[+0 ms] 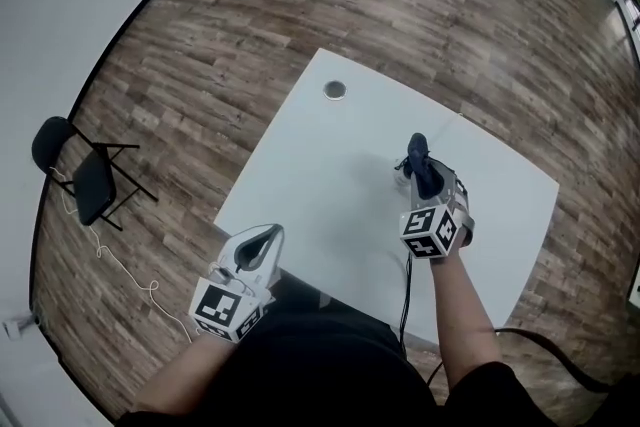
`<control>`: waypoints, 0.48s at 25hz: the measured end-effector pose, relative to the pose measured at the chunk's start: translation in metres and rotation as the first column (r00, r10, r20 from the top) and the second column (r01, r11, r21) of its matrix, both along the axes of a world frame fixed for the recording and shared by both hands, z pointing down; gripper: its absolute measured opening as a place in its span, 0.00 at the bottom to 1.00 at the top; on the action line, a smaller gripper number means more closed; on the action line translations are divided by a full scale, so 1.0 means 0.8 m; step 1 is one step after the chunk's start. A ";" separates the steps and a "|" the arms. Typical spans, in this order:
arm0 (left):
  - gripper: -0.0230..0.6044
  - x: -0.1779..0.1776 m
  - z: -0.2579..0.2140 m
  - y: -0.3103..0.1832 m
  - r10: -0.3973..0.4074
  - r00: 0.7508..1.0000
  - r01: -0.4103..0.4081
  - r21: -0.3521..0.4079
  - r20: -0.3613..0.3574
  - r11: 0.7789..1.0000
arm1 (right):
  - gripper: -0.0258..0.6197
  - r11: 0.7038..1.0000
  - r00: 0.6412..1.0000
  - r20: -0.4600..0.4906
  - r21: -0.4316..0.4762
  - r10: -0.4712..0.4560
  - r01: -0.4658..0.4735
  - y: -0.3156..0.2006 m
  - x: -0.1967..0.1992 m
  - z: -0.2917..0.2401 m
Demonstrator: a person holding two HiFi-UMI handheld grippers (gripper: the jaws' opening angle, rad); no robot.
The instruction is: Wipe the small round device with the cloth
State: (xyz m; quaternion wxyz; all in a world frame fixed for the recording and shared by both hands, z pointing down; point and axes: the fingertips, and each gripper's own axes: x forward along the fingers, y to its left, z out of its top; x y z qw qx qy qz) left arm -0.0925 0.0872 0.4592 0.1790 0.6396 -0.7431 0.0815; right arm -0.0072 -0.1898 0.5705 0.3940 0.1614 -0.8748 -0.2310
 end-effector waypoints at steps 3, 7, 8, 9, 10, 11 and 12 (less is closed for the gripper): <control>0.05 -0.007 0.005 0.014 -0.036 0.999 0.035 -0.011 -0.015 0.999 | 0.23 0.997 0.997 -0.032 0.012 -0.072 0.072 0.027 -0.010 0.008; 0.05 -0.009 0.007 0.021 -0.054 0.998 0.053 -0.014 -0.032 0.998 | 0.23 0.996 0.995 -0.048 -0.024 -0.087 0.086 0.042 -0.017 0.031; 0.05 -0.010 0.006 0.023 -0.059 0.998 0.058 -0.012 -0.032 0.998 | 0.23 0.996 0.995 -0.053 -0.028 -0.087 0.086 0.045 -0.018 0.037; 0.05 -0.011 0.006 0.025 -0.064 0.997 0.064 -0.011 -0.032 0.998 | 0.23 0.996 0.994 -0.060 -0.028 -0.088 0.087 0.047 -0.018 0.043; 0.05 -0.012 0.007 0.028 -0.070 0.997 0.069 -0.012 -0.034 0.998 | 0.23 0.996 0.994 -0.066 -0.026 -0.089 0.087 0.049 -0.018 0.048; 0.05 -0.013 0.008 0.030 -0.075 0.997 0.074 -0.014 -0.036 0.997 | 0.23 0.996 0.994 -0.069 -0.026 -0.087 0.086 0.050 -0.018 0.053; 0.05 -0.014 0.009 0.032 -0.079 0.996 0.078 -0.016 -0.038 0.997 | 0.23 0.996 0.994 -0.071 -0.028 -0.085 0.083 0.051 -0.018 0.056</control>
